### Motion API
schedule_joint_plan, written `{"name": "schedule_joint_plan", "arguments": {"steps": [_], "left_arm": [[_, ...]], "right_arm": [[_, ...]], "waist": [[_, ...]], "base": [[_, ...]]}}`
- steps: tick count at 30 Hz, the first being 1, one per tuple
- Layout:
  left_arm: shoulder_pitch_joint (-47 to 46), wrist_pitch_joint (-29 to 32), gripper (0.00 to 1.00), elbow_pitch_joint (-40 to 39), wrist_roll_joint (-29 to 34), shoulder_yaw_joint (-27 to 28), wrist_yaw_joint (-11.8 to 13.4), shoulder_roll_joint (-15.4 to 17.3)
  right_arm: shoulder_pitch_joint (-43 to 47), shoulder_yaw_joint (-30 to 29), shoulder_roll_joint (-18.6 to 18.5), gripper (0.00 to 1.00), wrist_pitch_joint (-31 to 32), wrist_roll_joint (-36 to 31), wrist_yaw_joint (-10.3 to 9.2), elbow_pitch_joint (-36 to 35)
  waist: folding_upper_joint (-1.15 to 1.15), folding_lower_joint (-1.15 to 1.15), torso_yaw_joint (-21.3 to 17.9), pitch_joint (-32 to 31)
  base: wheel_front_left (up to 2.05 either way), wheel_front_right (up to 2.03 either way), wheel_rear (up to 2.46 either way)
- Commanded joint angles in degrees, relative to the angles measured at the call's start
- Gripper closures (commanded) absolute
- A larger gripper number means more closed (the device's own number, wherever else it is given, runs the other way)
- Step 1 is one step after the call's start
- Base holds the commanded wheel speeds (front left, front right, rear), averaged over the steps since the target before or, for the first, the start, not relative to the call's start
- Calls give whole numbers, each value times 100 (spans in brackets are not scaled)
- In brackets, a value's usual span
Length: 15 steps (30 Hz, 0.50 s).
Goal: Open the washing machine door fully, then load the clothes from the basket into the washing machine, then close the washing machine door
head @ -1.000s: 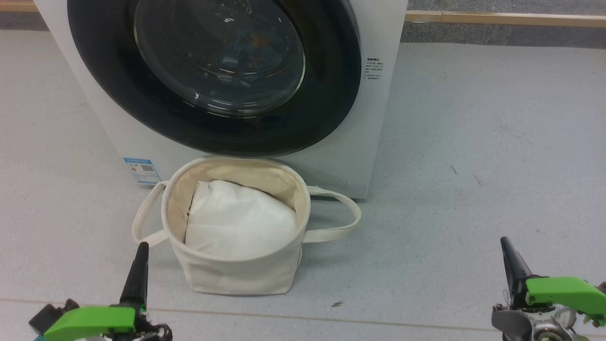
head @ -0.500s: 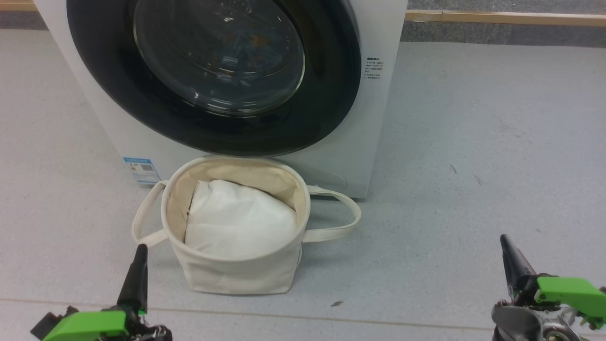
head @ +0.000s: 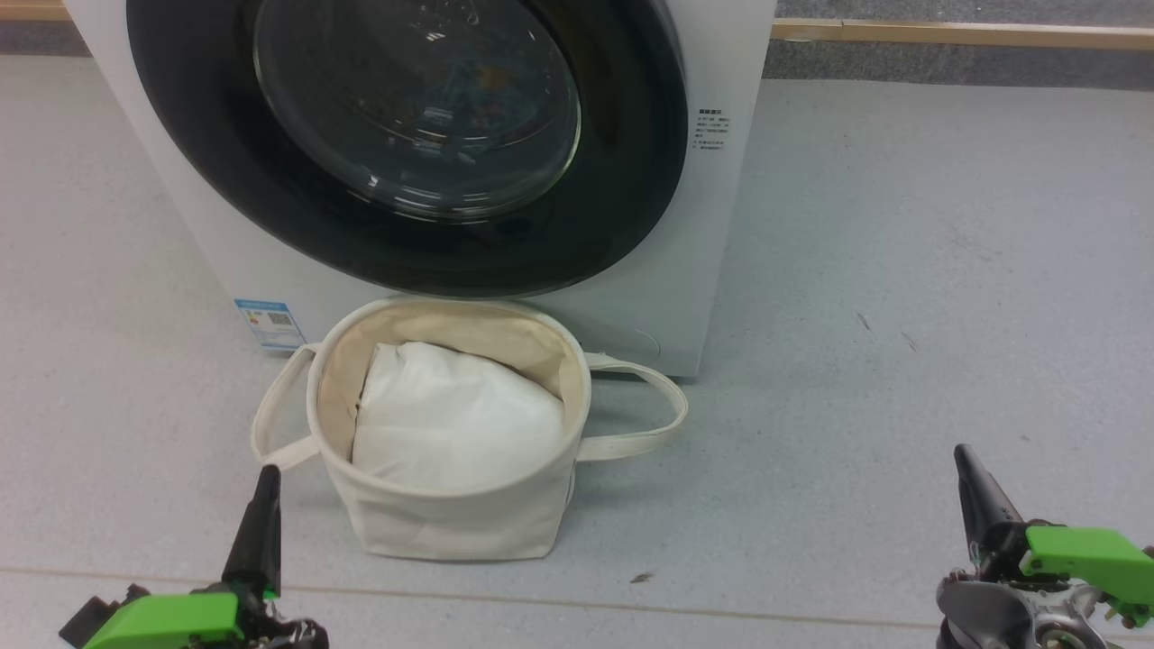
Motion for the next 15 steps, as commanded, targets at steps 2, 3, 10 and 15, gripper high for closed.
{"name": "schedule_joint_plan", "arguments": {"steps": [2, 3, 10, 15], "left_arm": [[-139, 49, 100, -231, -20, 196, -41, 30], [-139, 49, 100, -231, -20, 196, -41, 30], [-139, 48, 100, -231, -20, 196, -41, 30], [-139, 48, 100, -231, -20, 196, -41, 30]], "right_arm": [[-81, 108, -15, 100, 51, 30, 1, -216], [-81, 108, -15, 100, 51, 30, 1, -216], [-81, 108, -15, 100, 51, 30, 1, -216], [-81, 109, -15, 100, 50, 30, 1, -216]], "waist": [[0, -1, 0, 0], [0, -1, 0, 0], [0, -1, 0, 0], [0, -1, 0, 0]], "base": [[0, 0, 0], [0, 0, 0], [0, 0, 0], [0, 0, 0]]}}
